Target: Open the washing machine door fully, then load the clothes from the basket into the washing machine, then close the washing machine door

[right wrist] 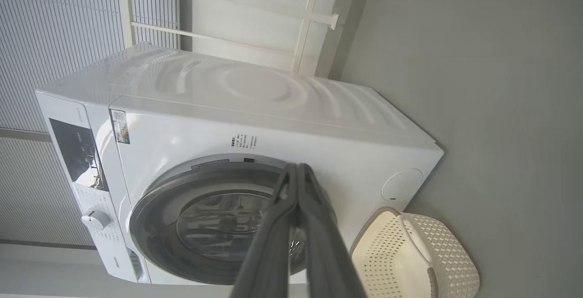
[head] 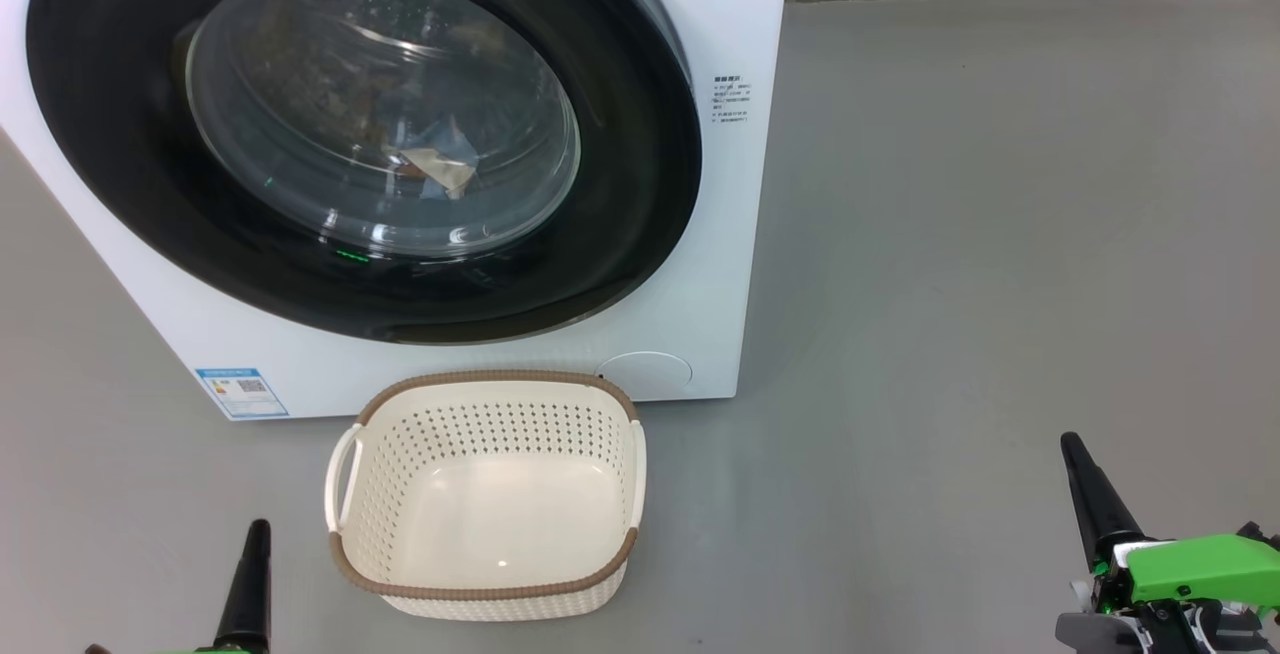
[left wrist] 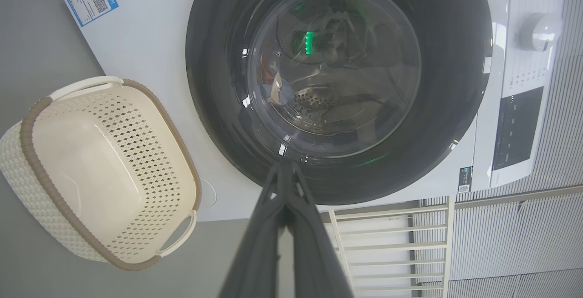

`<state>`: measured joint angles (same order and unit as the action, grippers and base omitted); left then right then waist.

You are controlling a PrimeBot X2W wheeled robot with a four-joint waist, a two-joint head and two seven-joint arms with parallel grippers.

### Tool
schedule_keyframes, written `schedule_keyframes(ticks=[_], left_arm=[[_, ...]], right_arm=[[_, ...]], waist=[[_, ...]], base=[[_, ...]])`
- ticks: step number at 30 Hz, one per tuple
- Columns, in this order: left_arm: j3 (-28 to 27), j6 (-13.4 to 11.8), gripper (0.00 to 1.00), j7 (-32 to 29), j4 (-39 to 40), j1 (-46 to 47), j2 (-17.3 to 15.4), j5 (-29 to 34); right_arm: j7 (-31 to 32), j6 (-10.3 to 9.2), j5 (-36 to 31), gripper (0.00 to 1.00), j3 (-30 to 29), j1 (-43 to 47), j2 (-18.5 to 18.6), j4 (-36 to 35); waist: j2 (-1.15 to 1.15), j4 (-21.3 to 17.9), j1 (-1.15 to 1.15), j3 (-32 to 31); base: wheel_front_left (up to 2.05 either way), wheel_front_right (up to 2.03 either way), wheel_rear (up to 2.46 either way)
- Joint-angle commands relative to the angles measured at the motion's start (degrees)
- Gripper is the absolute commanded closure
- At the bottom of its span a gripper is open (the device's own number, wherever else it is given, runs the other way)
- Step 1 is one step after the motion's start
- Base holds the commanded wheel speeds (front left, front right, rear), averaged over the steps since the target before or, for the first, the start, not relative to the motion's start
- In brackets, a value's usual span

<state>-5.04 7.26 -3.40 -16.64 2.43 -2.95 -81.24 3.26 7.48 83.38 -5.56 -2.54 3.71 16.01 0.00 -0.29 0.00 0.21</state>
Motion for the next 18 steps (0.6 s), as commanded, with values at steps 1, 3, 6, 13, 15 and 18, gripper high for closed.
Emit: schedule_keyframes(ticks=[1, 3, 6, 13, 15, 18], left_arm=[[-1.4, 0.2, 1.0, -0.5, 1.9, 2.7, -0.6, -1.5], [-1.4, 0.2, 1.0, -0.9, 2.0, 2.9, -0.5, -2.7], [-1.4, 0.2, 1.0, -1.5, 2.2, 3.1, -0.4, -5.2], [-1.5, 0.2, 1.0, -2.5, 2.5, 3.5, -0.1, -8.9], [-1.5, 0.2, 1.0, -2.9, 2.6, 3.7, 0.0, -10.1], [-1.5, 0.2, 1.0, -3.1, 2.6, 3.8, 0.1, -10.9]], right_arm=[[0.4, 0.01, 1.2, 1.0, 0.7, -2.9, 0.3, -1.8], [0.8, 0.01, 2.2, 1.0, 0.5, -3.0, 0.2, -1.8], [1.4, 0.01, 4.2, 1.0, 0.2, -3.2, 0.0, -1.9], [2.5, 0.01, 7.3, 1.0, -0.4, -3.5, -0.4, -1.9], [2.8, 0.01, 8.3, 1.0, -0.6, -3.6, -0.5, -2.0], [3.0, 0.01, 9.0, 1.0, -0.7, -3.6, -0.6, -2.0]], waist=[[0.0, 0.0, 0.0, 0.0], [0.0, 0.0, 0.0, 0.0], [0.0, 0.1, 0.0, 0.0], [0.0, 0.2, 0.0, 0.0], [0.0, 0.3, 0.0, 0.0], [0.0, 0.3, 0.0, 0.0]], base=[[0.0, 0.0, 0.0], [0.0, 0.0, 0.0], [0.0, 0.0, 0.0], [0.0, 0.0, 0.0], [0.0, 0.0, 0.0], [0.0, 0.0, 0.0]])
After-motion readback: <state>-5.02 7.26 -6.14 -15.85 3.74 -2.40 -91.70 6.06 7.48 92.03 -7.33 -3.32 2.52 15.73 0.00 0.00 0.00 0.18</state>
